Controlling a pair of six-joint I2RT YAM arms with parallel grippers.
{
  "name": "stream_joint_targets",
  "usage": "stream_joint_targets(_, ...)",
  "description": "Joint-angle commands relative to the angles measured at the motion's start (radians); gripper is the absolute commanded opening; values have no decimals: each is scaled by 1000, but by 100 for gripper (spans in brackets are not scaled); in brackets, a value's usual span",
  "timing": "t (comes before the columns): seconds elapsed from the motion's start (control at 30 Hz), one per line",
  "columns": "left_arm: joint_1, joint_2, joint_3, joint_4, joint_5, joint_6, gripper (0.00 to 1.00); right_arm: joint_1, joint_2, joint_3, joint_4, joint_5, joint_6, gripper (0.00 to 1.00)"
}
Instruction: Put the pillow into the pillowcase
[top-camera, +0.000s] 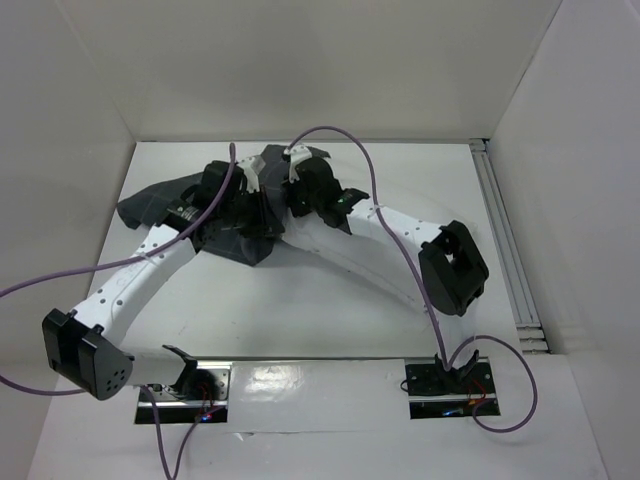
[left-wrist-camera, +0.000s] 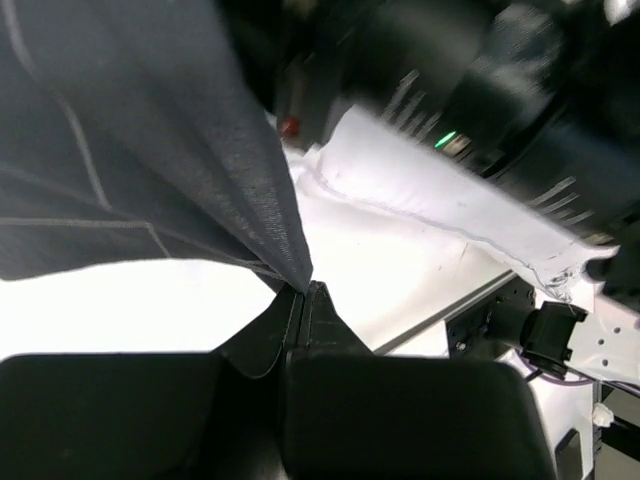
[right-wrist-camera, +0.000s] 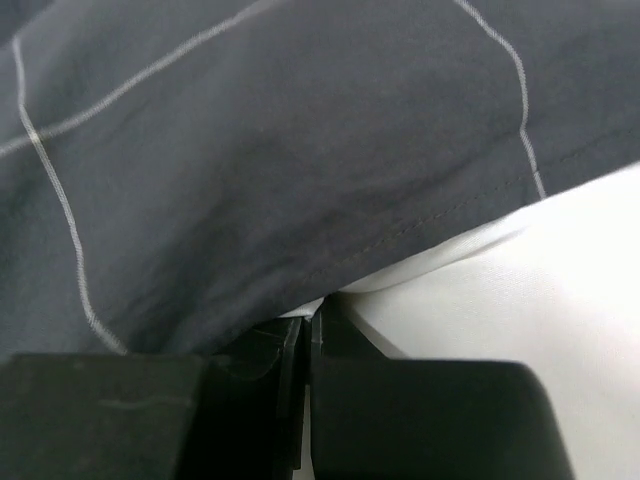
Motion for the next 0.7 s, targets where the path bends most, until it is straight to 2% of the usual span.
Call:
stream_joint_targets(0.0, 2, -49, 44, 43, 128, -35, 0, -79, 8, 90, 13, 43, 17, 0)
stream_joint_targets(0.07, 26, -7, 79, 43, 145, -25, 0, -117, -29, 155, 1, 69, 17, 0)
stream_joint_targets(0.2, 64, 100, 307, 21, 182, 1, 0, -136, -107, 189, 1, 81, 29, 0)
stream_joint_targets(0.3, 89, 145, 391, 12, 223, 1, 0, -111, -158, 126, -8, 55, 20, 0)
stream_joint_targets(0.33, 100, 145, 401, 12, 233, 1, 0, -79, -176, 50, -8, 34, 20, 0)
stream_joint_targets(0.4, 100, 133, 376, 12, 248, 1, 0, -38, -188, -47, 3, 34, 58, 0)
stream_joint_targets(0.43, 100, 101, 315, 12, 248, 1, 0, -18, -188, -143, 3, 34, 78, 0)
stream_joint_targets(0.53, 100, 35, 145, 12, 276, 15, 0, 42, -202, -266, 44, 14, 161, 0)
stream_joint_targets(0.57, 109, -5, 113, -26, 266, 36, 4, 52, -229, -328, 67, -18, 181, 0)
stream_joint_targets(0.6, 120, -21, 98, -54, 251, 82, 36, 65, -248, -349, 67, -28, 181, 0)
stream_joint_targets(0.63, 132, -30, 98, -84, 231, 105, 55, 65, -266, -360, 67, -37, 190, 0)
stream_joint_targets(0.67, 141, -41, 122, -115, 170, 124, 69, 75, -298, -345, 11, -37, 190, 0)
